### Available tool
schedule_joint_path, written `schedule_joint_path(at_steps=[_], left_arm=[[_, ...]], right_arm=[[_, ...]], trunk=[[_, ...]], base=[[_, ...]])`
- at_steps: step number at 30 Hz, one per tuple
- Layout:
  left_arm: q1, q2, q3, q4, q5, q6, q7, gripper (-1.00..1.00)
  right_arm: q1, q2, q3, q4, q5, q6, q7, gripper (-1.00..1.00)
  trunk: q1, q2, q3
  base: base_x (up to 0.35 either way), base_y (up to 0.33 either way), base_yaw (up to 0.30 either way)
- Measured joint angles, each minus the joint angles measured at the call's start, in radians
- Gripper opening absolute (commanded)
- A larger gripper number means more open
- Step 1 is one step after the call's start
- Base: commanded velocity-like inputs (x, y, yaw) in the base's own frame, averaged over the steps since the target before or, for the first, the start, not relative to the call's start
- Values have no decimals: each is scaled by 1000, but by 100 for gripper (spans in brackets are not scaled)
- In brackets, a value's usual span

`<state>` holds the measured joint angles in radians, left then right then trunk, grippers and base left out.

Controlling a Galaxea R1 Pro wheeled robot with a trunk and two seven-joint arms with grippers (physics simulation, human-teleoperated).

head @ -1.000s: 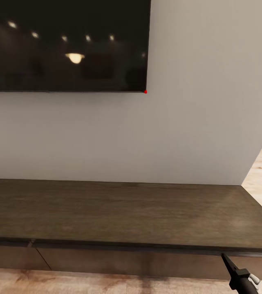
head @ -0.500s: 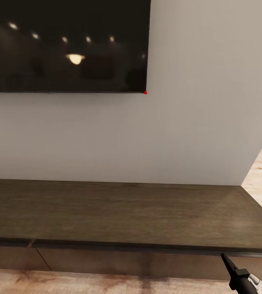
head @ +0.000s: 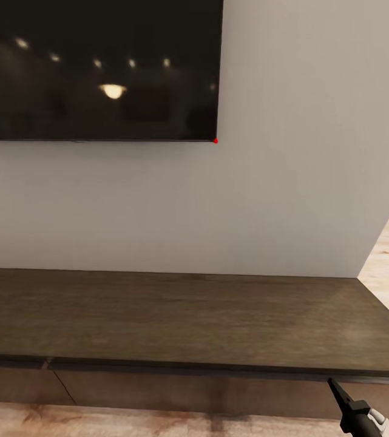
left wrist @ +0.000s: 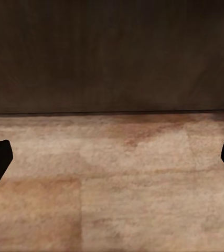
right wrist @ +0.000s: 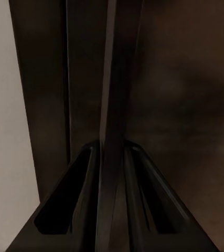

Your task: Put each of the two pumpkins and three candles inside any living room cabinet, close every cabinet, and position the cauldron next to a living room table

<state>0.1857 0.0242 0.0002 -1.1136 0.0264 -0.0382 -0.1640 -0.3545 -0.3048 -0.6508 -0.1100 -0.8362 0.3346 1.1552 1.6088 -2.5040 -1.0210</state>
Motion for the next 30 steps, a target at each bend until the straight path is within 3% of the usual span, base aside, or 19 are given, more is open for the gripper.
schedule_joint_path(at_steps=[30], left_arm=[[0,0,0,3,0,0,1,100]], right_arm=[[0,1,1,-6,2,-3,-7,-100]], trunk=[[0,0,0]], base=[[-14,0,0]])
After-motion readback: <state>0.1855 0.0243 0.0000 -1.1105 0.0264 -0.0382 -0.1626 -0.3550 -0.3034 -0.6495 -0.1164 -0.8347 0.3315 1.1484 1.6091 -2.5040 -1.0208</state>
